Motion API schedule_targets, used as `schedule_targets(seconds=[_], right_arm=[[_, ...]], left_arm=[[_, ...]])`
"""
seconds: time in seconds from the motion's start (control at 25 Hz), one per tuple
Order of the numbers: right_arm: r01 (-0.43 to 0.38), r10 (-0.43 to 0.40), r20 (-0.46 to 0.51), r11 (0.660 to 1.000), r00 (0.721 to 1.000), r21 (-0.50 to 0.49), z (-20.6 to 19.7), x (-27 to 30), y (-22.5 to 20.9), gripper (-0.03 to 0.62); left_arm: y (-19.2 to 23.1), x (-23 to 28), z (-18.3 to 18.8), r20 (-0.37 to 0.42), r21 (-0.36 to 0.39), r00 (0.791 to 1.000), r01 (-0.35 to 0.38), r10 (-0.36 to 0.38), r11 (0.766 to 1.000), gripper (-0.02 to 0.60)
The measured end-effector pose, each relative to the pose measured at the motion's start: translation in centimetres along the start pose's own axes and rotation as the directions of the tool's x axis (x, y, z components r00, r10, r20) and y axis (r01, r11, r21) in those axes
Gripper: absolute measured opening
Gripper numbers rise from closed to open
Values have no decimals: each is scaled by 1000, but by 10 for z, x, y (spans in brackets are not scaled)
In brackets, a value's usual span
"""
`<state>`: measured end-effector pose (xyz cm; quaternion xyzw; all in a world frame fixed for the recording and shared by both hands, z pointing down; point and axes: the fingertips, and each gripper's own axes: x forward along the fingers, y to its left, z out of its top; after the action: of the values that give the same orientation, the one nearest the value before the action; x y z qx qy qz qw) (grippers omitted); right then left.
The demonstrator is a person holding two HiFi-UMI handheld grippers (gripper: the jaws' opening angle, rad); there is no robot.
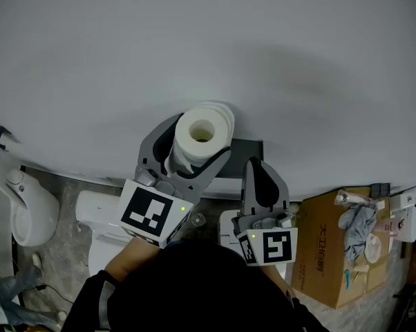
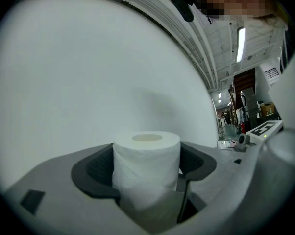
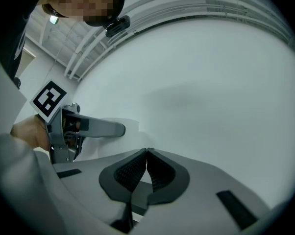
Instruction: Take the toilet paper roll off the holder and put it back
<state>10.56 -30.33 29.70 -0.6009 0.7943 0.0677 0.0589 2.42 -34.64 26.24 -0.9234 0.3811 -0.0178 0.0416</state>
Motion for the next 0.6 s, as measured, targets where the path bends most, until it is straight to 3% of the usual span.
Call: schedule_targets(seconds=[0.32,0.44,0.6], right_arm=[[39,-39,5,999,999,9,0,-7,-16,23],[49,-49,-2,999,999,9,-1,-7,-19,23],[54,-54,5,999,999,6,0,-7,-23,23]], left_arm=[[-19,22,-6,-24,8,999,45,-45,999,388],[-23,26,-14,-54,-33,997,45,-46,998,388],[-27,33,-19,-51,-2,997,66,-66,998,388]])
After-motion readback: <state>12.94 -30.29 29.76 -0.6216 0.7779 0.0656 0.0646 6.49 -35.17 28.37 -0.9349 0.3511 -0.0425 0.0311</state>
